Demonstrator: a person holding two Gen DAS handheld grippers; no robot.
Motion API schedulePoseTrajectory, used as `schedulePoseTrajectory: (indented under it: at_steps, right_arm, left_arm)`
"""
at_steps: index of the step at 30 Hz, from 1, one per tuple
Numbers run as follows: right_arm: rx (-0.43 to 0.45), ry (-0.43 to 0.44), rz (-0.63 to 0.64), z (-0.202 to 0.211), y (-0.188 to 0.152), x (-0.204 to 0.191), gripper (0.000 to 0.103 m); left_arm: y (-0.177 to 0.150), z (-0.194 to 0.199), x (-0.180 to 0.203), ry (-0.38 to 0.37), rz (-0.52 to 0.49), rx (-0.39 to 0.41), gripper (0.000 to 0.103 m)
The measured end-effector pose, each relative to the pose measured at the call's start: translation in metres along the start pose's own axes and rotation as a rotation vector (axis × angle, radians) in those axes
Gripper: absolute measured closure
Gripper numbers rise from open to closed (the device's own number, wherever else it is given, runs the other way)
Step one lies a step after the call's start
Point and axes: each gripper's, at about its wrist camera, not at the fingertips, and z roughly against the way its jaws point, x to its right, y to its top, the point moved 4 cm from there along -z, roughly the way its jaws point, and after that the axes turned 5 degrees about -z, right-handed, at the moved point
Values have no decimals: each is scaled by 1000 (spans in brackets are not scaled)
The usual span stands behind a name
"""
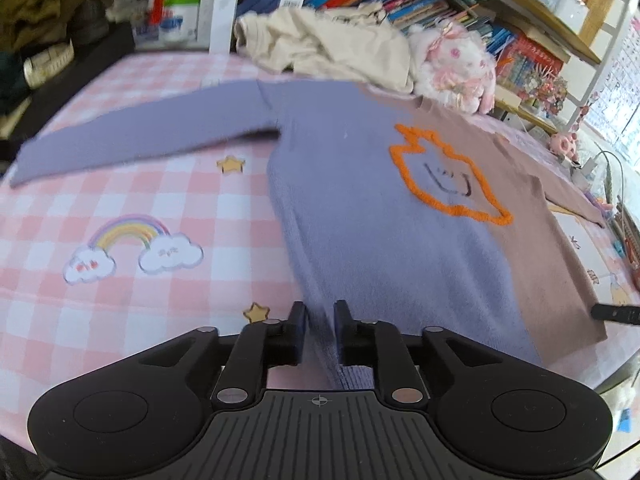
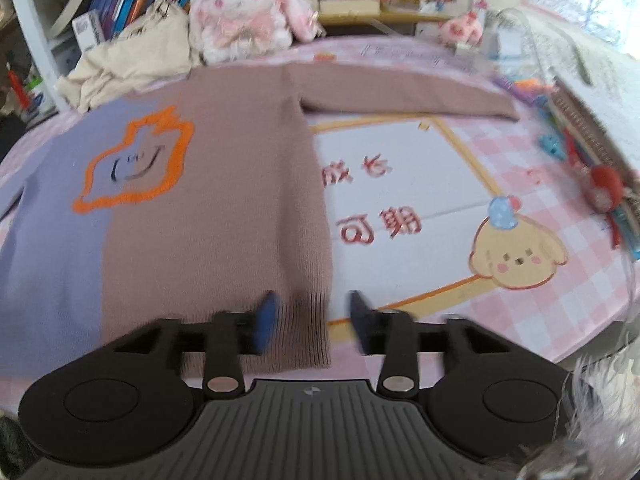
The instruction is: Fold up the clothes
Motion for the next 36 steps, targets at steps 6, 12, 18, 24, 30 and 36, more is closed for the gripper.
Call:
schedulePoseTrajectory:
  at_steps: [6, 12, 18, 24, 30, 36]
  right_arm:
    - [111, 1, 20, 28, 5, -19, 16]
    - [134, 83, 103, 37, 4, -34, 13]
    - [155, 100, 141, 48, -13, -30, 8]
    - [136, 112, 163, 53, -33, -25, 7]
    - [143, 115, 181, 59, -41, -31, 5]
    - [150, 83, 179, 63, -46, -49, 5]
  left_arm:
    - [8, 30, 17, 67, -27, 129, 21]
    - [7, 50, 38, 135, 12, 166, 15]
    - [-9, 70, 64, 176, 14, 182, 10]
    - [-27, 77, 84, 210, -41, 147, 9]
    - [-28, 79, 88, 175, -76, 161, 9]
    - [-27, 72, 70, 138, -86, 154, 9]
